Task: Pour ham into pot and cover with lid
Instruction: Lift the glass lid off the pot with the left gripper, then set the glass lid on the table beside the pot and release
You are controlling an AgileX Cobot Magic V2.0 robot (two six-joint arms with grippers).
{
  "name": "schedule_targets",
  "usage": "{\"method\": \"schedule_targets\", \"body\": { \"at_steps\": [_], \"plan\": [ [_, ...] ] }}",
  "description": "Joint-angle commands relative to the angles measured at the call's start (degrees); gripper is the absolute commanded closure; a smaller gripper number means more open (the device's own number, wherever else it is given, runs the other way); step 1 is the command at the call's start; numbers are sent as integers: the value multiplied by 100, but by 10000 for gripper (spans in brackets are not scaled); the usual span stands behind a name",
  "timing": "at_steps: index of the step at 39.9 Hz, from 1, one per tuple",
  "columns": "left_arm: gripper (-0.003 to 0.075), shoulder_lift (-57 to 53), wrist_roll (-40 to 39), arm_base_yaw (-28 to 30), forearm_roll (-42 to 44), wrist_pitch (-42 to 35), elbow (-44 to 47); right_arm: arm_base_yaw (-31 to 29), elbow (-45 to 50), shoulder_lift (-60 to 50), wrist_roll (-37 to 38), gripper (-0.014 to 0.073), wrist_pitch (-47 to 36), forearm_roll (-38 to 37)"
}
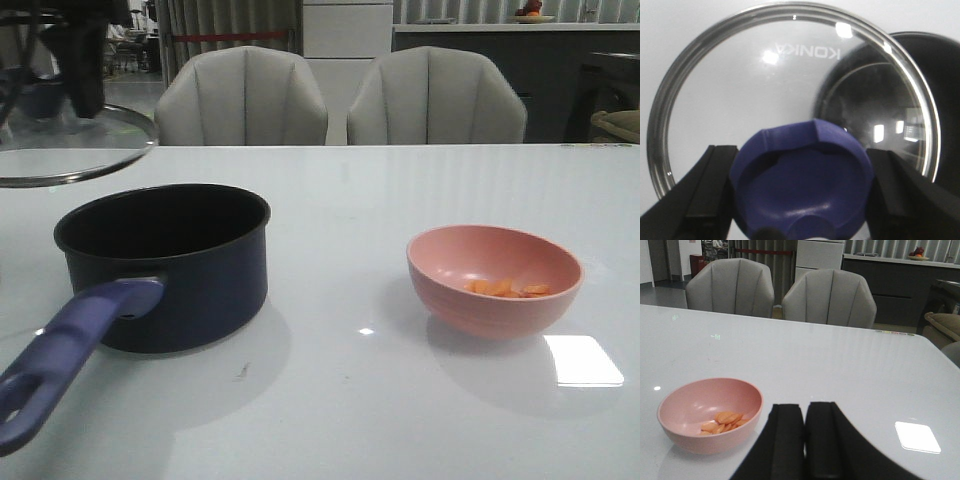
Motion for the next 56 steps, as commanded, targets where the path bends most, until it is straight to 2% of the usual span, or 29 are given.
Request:
{"method": "schedule_targets", "body": {
  "at_steps": [1, 5, 9, 13, 20, 42, 47, 52, 54, 56],
  "plan": [
    [589, -604, 6, 423, 126, -526, 292, -31, -30, -107, -2, 433, -460, -68],
    [589, -836, 94, 1004, 2, -843, 864, -31, -30, -107, -2, 433, -460, -68],
    [589, -897, 712, 1512, -464, -1003, 1408, -31, -30, -107, -2, 433, -460, -68],
    [589, -886, 973, 1783, -693, -1257, 1831, -31, -30, -107, -2, 433, -460, -68],
    [589, -816, 984, 1815, -744, -2069, 2388, -31, -30, -107, -2, 433, -454, -68],
    [569, 258, 1058, 1813, -832, -2384, 2405, -31, -30, -107, -2, 433, -454, -68],
    [463, 263, 1058, 1813, -832, -2424, 2405, -31, -30, -107, -2, 433, -454, -68],
    [246, 263, 1058, 1813, -821, -2414, 2405, -31, -30, -107, -2, 433, -454, -68],
    [175, 263, 1058, 1813, -821, -2414, 2405, -31, -30, -107, -2, 433, -454, -68],
    [136, 263, 1058, 1813, -809, -2414, 2405, -31, -30, -107, -2, 433, -454, -68]
  ]
}}
